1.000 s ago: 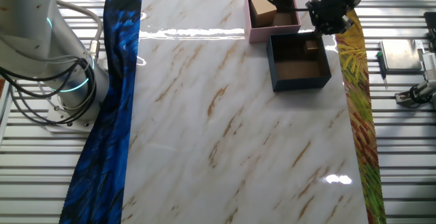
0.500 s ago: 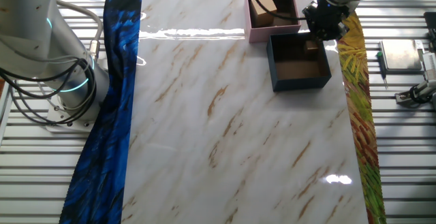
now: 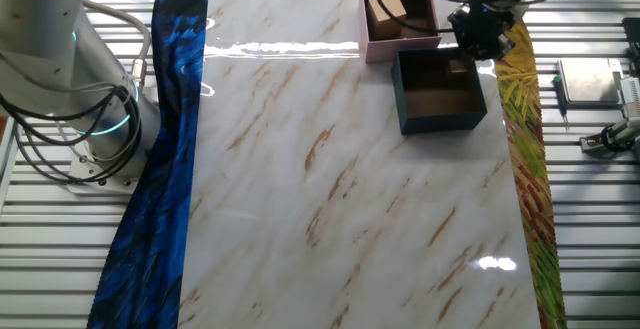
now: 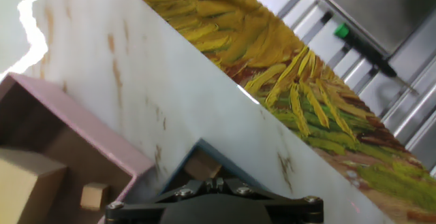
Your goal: Move an object from one box to another
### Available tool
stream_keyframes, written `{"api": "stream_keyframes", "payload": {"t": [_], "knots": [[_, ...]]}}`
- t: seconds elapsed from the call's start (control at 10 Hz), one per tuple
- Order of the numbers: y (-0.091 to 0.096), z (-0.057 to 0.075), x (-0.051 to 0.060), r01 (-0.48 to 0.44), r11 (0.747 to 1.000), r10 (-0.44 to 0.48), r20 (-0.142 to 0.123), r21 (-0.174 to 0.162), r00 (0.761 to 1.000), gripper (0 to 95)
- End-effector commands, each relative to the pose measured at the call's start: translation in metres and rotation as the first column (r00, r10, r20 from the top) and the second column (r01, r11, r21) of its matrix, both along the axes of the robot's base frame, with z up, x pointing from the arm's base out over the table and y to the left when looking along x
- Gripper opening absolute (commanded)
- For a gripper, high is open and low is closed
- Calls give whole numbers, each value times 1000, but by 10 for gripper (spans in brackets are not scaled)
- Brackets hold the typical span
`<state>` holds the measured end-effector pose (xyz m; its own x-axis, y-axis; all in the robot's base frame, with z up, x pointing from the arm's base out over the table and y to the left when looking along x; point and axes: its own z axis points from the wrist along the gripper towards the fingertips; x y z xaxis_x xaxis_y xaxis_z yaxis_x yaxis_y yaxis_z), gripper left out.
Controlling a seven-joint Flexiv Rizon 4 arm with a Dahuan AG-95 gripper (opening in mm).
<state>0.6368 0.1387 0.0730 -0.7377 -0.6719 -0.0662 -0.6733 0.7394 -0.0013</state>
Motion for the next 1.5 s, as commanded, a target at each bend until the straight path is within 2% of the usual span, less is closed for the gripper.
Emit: {"api": "stream_keyframes", "payload": {"t": [0.1, 0.5, 0.7, 1.2, 1.4, 1.5], "knots": [[-2, -6, 0, 0, 1000, 0, 2, 6, 1000, 0], [-4, -20, -2, 0, 1000, 0, 19, 13, 1000, 0], [-6, -23, -5, -1, 1000, 1, 20, 14, 1000, 0], [-23, -41, -27, -18, 1000, 18, 10, 18, 1000, 0], [-31, -44, -39, -32, 999, 32, -3, 19, 999, 0], [-36, -40, -46, -33, 999, 34, -29, 20, 999, 0]]}}
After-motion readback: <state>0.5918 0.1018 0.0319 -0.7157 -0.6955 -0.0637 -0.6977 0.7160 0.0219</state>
